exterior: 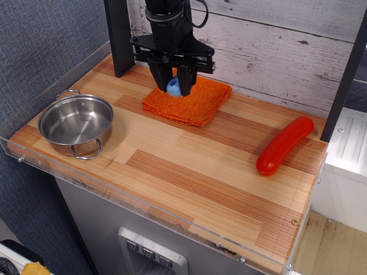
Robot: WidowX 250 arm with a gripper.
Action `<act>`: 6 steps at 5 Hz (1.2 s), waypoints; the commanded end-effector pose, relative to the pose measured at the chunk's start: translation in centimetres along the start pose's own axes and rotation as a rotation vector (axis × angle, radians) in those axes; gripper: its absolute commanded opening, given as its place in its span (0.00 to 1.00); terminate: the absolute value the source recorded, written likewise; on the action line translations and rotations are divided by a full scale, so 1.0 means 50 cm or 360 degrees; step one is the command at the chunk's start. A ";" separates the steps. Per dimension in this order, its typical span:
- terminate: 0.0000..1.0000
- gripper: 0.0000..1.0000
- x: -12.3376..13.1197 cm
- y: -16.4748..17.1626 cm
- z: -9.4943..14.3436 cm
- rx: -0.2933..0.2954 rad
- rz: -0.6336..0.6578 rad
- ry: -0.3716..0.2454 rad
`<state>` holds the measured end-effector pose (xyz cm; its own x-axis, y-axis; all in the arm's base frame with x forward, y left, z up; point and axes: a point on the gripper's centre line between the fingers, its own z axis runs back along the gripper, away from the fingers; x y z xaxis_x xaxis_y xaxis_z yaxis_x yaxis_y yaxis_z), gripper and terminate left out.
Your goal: Put the spoon in the center of the counter.
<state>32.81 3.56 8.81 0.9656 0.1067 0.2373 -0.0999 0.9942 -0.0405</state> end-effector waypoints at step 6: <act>0.00 1.00 -0.161 -0.045 -0.080 -0.0073 -0.0030 0.0348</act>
<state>25.55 0.16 2.05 0.9965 0.0818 -0.0186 -0.0830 0.9931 -0.0833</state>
